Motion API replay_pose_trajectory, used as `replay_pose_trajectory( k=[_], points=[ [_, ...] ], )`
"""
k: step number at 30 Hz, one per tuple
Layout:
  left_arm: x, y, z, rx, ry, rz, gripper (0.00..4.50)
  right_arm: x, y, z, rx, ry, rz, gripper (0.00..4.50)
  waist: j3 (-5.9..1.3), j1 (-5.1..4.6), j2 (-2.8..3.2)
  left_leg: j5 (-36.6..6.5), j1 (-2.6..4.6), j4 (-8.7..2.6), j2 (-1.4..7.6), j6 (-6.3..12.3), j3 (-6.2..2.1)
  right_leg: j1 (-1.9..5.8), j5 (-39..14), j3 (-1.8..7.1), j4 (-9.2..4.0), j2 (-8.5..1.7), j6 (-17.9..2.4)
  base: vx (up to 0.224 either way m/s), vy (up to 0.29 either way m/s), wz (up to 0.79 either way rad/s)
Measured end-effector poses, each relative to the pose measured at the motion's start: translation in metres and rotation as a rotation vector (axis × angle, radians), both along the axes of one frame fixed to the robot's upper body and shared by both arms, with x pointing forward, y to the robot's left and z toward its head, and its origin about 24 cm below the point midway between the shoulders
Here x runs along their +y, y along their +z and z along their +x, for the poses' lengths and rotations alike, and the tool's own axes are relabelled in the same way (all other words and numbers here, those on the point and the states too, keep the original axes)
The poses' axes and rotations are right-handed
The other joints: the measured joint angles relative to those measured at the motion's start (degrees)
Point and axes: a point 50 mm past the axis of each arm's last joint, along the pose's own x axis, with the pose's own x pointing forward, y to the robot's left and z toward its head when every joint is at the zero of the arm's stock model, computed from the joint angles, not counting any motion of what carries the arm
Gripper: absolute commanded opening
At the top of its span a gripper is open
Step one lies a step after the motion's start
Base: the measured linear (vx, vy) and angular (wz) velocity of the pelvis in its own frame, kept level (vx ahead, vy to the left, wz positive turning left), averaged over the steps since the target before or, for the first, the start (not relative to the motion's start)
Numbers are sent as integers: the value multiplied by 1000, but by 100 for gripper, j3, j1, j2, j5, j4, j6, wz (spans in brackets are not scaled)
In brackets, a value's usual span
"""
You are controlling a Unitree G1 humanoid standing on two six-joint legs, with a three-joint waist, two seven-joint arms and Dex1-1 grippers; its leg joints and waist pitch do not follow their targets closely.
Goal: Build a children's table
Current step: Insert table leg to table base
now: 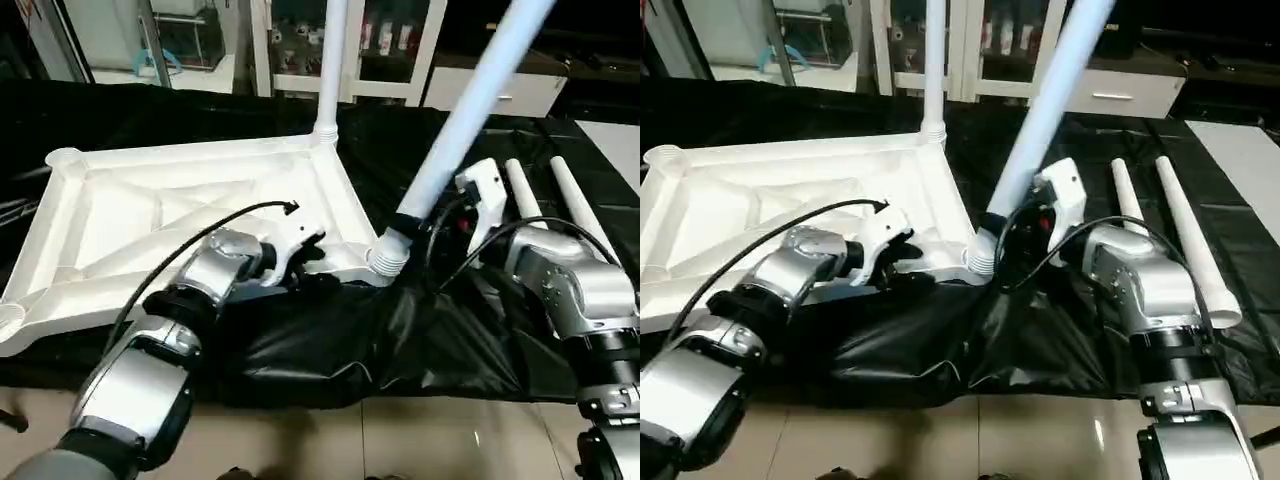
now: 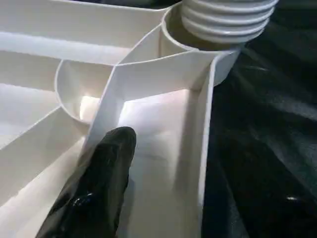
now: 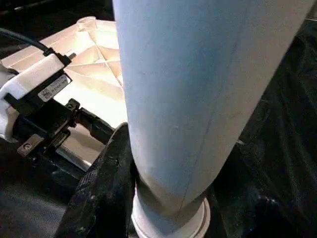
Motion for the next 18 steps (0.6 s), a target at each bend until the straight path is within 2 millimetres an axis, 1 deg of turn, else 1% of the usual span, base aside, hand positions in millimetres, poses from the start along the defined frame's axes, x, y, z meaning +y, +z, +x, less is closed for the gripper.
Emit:
replay_pose_trajectory(
  k=[4,5,6,10,12,15,16,17,18],
  points=[
    [-3,-1,-2,25,-35,-15,272,3,1,4,-16,3,-34,178,0,-2,0,0,-1,0,0,0,0,-1,0,0,-1,0,0,0,0,0],
    [-4,-1,-3,30,-41,-18,246,3,0,5,-14,3,-38,178,0,1,0,0,-1,0,0,0,0,-1,0,0,-1,0,0,0,0,0],
    [-4,-1,-3,32,-45,-17,236,3,0,6,-15,2,-44,178,0,3,0,0,-2,0,0,0,0,-1,0,-1,-2,0,0,0,0,0],
    [-4,-1,-3,38,-55,-14,225,3,-1,7,-20,1,-61,178,0,-2,0,-1,-1,0,0,1,0,0,0,-1,-2,-1,0,0,0,0],
    [-4,-1,-3,39,-55,-11,196,4,-1,8,-17,2,-64,178,0,-10,0,0,0,0,0,1,0,0,0,0,-1,-1,0,0,0,0],
    [-5,-1,-4,41,-56,-7,188,5,-1,9,-16,4,-65,178,0,-17,0,0,0,2,0,1,0,2,1,0,-1,-1,-1,0,0,0],
    [-6,-1,-4,42,-59,-8,177,5,-1,9,-16,5,-66,178,0,-18,0,0,0,3,0,1,0,3,1,0,-1,-1,-1,0,0,0],
    [-7,-1,-4,42,-60,-7,151,5,-1,9,-16,5,-66,178,0,-19,0,0,0,2,0,1,0,3,1,0,-1,-1,-1,0,0,0],
    [-7,-1,-4,41,-62,-4,146,5,-1,9,-17,6,-65,178,0,-19,0,0,1,3,0,1,0,3,1,0,-1,-1,-1,0,0,0]
  ],
)
